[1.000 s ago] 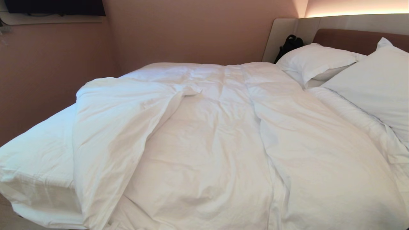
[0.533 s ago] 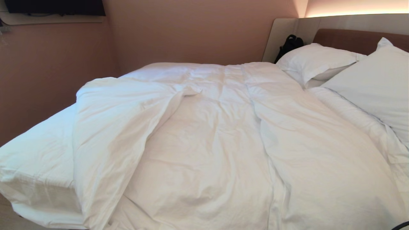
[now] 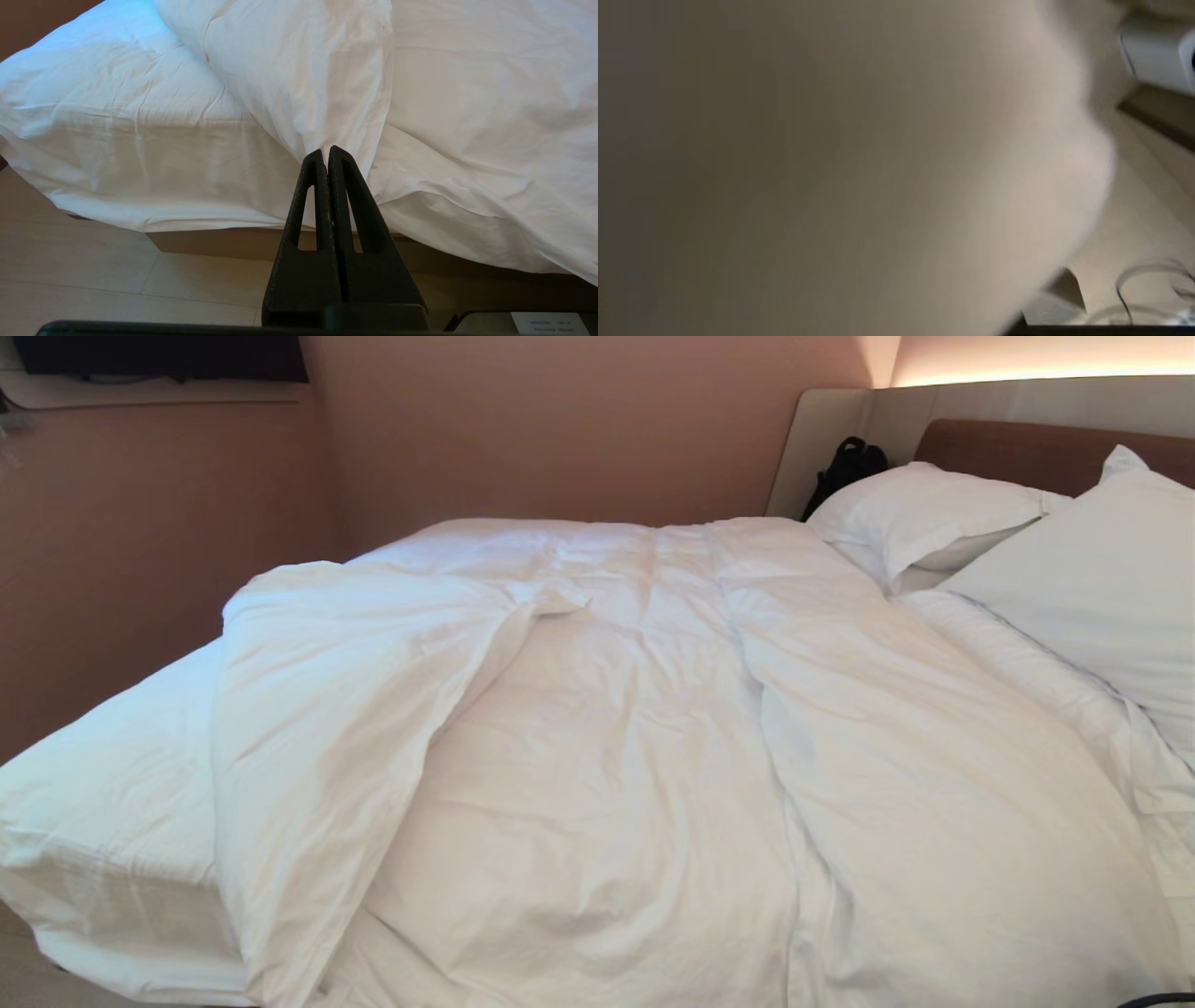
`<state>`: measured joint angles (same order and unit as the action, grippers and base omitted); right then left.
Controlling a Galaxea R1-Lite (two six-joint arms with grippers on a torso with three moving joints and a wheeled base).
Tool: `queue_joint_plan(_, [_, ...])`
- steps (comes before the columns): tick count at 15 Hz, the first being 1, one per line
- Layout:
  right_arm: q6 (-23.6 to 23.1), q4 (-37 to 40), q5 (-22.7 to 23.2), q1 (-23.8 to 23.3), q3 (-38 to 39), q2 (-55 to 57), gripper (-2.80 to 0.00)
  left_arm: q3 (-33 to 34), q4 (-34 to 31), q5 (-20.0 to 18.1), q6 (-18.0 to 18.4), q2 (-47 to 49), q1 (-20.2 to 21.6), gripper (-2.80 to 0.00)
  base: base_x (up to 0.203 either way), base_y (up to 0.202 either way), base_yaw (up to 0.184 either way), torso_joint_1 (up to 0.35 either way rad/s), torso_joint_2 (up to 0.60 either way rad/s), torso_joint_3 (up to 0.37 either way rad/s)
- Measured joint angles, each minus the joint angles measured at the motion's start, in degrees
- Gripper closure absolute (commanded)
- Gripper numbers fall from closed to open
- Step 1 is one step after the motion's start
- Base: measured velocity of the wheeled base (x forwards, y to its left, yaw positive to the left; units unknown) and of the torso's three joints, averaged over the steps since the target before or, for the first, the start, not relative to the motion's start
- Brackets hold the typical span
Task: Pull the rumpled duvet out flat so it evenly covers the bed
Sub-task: Flatten the corners of the folded blanket
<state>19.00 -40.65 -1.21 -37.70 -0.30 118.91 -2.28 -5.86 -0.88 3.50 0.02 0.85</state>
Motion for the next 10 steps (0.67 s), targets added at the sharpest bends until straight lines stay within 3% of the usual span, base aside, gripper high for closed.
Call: queue_joint_plan(10, [-1.91,-22.54,-0.91,-2.09,0.10,10.52,0.00,0.00,0.00,0.02,-0.01,0.00,0.00,0.00,0.000,0.000,0.000,0.000,0.00,0.000])
